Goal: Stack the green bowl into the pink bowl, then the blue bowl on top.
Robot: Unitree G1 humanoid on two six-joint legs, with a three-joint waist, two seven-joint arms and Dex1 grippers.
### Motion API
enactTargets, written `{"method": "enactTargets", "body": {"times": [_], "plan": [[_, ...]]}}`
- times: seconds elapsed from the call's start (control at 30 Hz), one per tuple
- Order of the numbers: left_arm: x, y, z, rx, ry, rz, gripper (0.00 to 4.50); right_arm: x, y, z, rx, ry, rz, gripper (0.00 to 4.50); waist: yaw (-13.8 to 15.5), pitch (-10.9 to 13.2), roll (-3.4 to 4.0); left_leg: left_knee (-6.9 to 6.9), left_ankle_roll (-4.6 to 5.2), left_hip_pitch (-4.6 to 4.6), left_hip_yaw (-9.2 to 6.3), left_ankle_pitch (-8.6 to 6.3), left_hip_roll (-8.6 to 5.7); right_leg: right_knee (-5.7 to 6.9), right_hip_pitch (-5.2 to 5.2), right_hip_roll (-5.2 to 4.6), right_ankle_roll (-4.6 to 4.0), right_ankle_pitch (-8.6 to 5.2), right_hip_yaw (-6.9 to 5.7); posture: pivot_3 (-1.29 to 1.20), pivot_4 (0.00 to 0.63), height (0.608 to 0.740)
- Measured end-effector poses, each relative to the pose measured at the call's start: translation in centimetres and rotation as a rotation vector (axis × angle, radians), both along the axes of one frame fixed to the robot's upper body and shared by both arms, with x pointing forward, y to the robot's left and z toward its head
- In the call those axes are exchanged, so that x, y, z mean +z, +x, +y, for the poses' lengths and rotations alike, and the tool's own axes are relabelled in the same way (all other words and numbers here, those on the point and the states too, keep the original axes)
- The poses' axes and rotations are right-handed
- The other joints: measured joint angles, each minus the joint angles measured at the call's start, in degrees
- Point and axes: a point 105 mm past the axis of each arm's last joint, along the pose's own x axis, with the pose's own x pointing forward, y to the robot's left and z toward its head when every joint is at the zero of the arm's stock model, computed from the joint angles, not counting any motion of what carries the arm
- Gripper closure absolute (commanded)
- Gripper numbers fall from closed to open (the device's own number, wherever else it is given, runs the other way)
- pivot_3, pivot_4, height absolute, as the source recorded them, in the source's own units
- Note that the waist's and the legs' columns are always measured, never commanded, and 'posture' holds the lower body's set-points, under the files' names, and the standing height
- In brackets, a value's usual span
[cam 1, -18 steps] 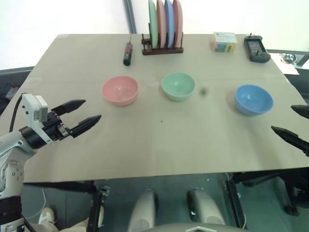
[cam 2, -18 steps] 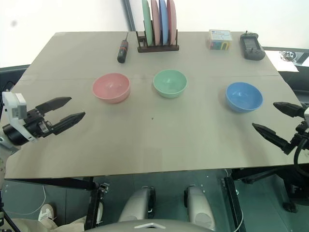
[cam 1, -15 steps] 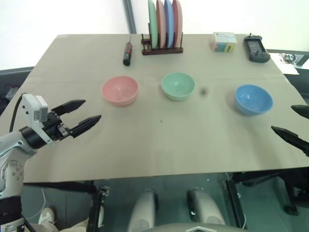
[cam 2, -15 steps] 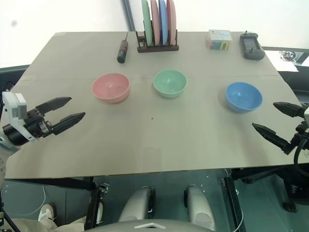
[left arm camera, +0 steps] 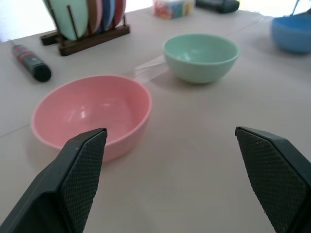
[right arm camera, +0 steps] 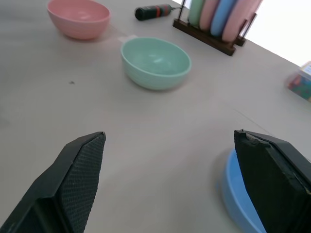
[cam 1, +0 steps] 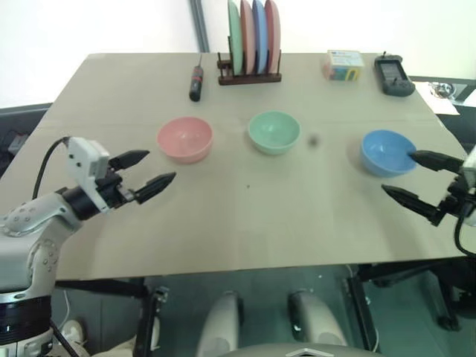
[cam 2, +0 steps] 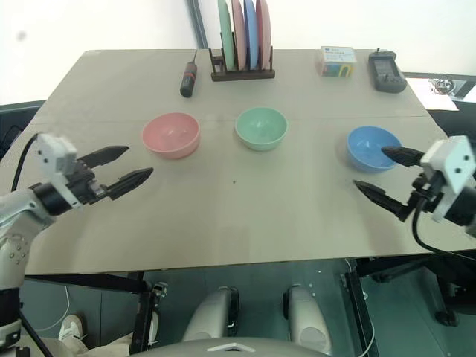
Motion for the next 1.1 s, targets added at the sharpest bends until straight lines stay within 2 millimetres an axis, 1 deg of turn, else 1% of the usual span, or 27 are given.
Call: {"method": "enactTargets", "body": {"times": [0.03,0.07,0.13,0.17,0.23,0.27,0.3,0.37,0.43,0.47,0.53,0.6,0.67,0.7,0.73,0.8,0.83,0.87,0.9,1.0,1.07,1.1], "plan": [[0.0,0.3,-0.2,0.017,0.016,0.0,0.0,0.0,0.2,0.5,0.013,0.003,-0.008,0.09,-0.01,0.0,0.0,0.03,0.0,-0.01,0.0,0.0,0.0,0.01,-0.01,0.01,0.02,0.01,0.0,0.0,0.15,0.74],[0.0,0.8,-0.5,0.054,0.066,0.008,0.0,-0.1,0.6,1.4,0.035,0.006,-0.018,0.09,-0.03,0.02,-0.03,0.05,0.0,-0.01,-0.03,0.0,0.0,0.04,0.0,0.04,0.03,0.02,0.01,0.0,0.15,0.74],[0.0,1.8,-0.8,0.122,0.211,0.04,0.0,-0.5,1.1,3.1,0.072,0.015,-0.028,0.09,0.01,0.05,-0.12,0.08,0.0,-0.04,-0.07,0.0,-0.01,0.08,-0.01,0.07,0.03,0.02,0.0,0.0,0.15,0.74],[0.2,2.5,-1.1,0.135,0.332,0.068,0.0,-0.9,1.3,4.2,0.098,0.032,-0.027,0.09,0.15,0.07,-0.16,0.09,0.0,-0.06,-0.14,0.0,-0.01,0.1,-0.01,0.08,0.03,0.02,-0.05,0.0,0.15,0.74],[1.5,3.6,-1.8,0.15,0.434,0.057,0.0,-1.7,1.4,6.2,0.157,0.048,-0.014,0.09,0.22,0.1,-0.13,0.08,0.0,-0.1,-0.11,0.0,-0.06,0.11,-0.03,0.05,0.02,0.04,-0.03,0.0,0.15,0.74],[2.2,4.4,-2.3,0.162,0.473,0.054,0.0,-2.0,1.4,7.6,0.201,0.051,-0.012,0.09,0.28,0.11,-0.16,0.1,0.0,-0.14,-0.15,0.0,-0.07,0.1,-0.04,0.07,0.22,0.15,-0.06,0.0,0.15,0.74],[2.6,4.7,-2.8,0.159,0.495,0.046,0.0,-2.3,1.2,8.9,0.246,0.054,-0.011,0.09,0.21,0.11,-0.16,0.1,0.0,-0.16,-0.14,0.0,-0.07,0.09,-0.05,0.07,0.22,0.15,-0.05,0.0,0.15,0.74],[2.6,5.6,-3.9,0.152,0.541,0.072,0.0,-2.7,1.5,10.3,0.281,0.047,-0.014,0.09,0.1,0.1,-0.17,0.13,0.0,-0.13,-0.13,0.0,-0.09,0.1,-0.01,0.08,0.11,0.23,-0.03,0.0,0.15,0.74],[1.6,6.5,-5.5,0.118,0.58,0.126,0.0,-2.7,1.9,11.9,0.327,0.038,-0.036,0.09,0.01,0.12,-0.16,0.16,0.0,-0.17,-0.13,0.0,-0.08,0.13,-0.06,0.08,0.06,0.26,-0.03,0.0,0.15,0.74],[0.9,6.7,-6.0,0.101,0.597,0.154,0.0,-2.6,1.9,12.4,0.343,0.034,-0.049,0.09,-0.04,0.12,-0.15,0.15,0.0,-0.18,-0.14,0.0,-0.08,0.13,-0.07,0.08,0.05,0.27,-0.03,0.0,0.15,0.74],[-0.7,7.5,-6.4,0.099,0.633,0.218,0.5,-2.5,2.4,13.0,0.353,0.023,-0.068,0.0,-0.14,0.13,-0.16,0.14,0.0,-0.19,-0.17,0.0,-0.07,0.21,-0.14,0.11,0.03,0.28,-0.04,0.0,0.15,0.74],[-1.4,8.0,-6.5,0.096,0.656,0.246,1.11,-2.4,2.6,13.5,0.36,0.022,-0.074,0.0,-0.1,0.14,-0.17,0.15,0.0,-0.2,-0.17,0.01,-0.07,0.33,-0.19,0.12,0.02,0.28,-0.04,0.0,0.15,0.74],[-2.1,8.5,-6.9,0.078,0.688,0.257,2.04,-2.0,2.7,14.3,0.381,0.025,-0.088,0.0,-0.07,0.14,-0.17,0.17,0.0,-0.2,-0.17,0.01,-0.07,0.47,-0.23,0.12,0.01,0.27,-0.04,0.0,0.15,0.74],[-2.3,8.6,-7.0,0.074,0.698,0.26,2.33,-2.0,2.8,14.4,0.382,0.023,-0.091,0.0,-0.03,0.14,-0.17,0.18,0.0,-0.2,-0.18,0.01,-0.07,0.5,-0.24,0.12,0.01,0.27,-0.04,0.0,0.15,0.74],[-2.5,8.8,-7.1,0.064,0.716,0.267,2.71,-2.0,2.8,14.4,0.38,0.021,-0.093,0.0,0.0,0.14,-0.17,0.19,0.0,-0.2,-0.18,0.01,-0.07,0.53,-0.25,0.12,0.01,0.27,-0.04,0.0,0.15,0.74],[-2.7,9.1,-7.0,0.069,0.719,0.275,3.6,-2.0,2.8,14.3,0.377,0.018,-0.093,0.0,0.02,0.13,-0.17,0.23,0.0,-0.2,-0.18,0.01,-0.07,0.57,-0.26,0.11,0.01,0.26,-0.04,0.0,0.15,0.74],[-2.8,9.2,-6.9,0.07,0.723,0.277,3.79,-2.0,2.8,14.3,0.375,0.017,-0.092,0.0,0.04,0.13,-0.17,0.27,0.0,-0.2,-0.18,0.01,-0.07,0.62,-0.26,0.11,0.01,0.26,-0.04,0.0,0.15,0.74],[-2.8,9.3,-6.9,0.067,0.725,0.278,4.39,-2.1,2.8,14.3,0.374,0.017,-0.09,0.0,0.04,0.13,-0.17,0.29,0.0,-0.2,-0.18,0.01,-0.07,0.64,-0.26,0.11,0.01,0.26,-0.04,0.0,0.15,0.74],[-2.8,9.4,-7.0,0.062,0.726,0.278,4.46,-2.3,2.7,14.2,0.371,0.018,-0.084,0.0,0.07,0.13,-0.17,0.3,0.0,-0.2,-0.18,0.01,-0.07,0.66,-0.26,0.11,0.01,0.26,-0.04,0.0,0.15,0.74],[-2.8,9.7,-7.1,0.044,0.739,0.27,4.46,-2.7,2.7,14.1,0.364,0.019,-0.073,0.0,0.07,0.13,-0.17,0.34,0.0,-0.2,-0.18,0.01,-0.07,0.7,-0.26,0.11,0.01,0.26,-0.03,0.0,0.15,0.74],[-2.9,9.6,-7.5,0.013,0.734,0.271,4.46,-2.7,2.5,14.1,0.363,0.019,-0.075,0.0,0.07,0.14,-0.17,0.34,0.01,-0.2,-0.18,0.01,-0.08,0.71,-0.26,0.11,0.01,0.26,-0.03,0.0,0.15,0.74],[-2.9,9.4,-8.1,-0.027,0.715,0.275,4.46,-2.6,2.5,14.1,0.36,0.019,-0.079,0.0,0.07,0.14,-0.17,0.34,0.0,-0.21,-0.19,0.01,-0.07,0.71,-0.27,0.11,0.01,0.26,-0.03,0.0,0.15,0.74]]}}
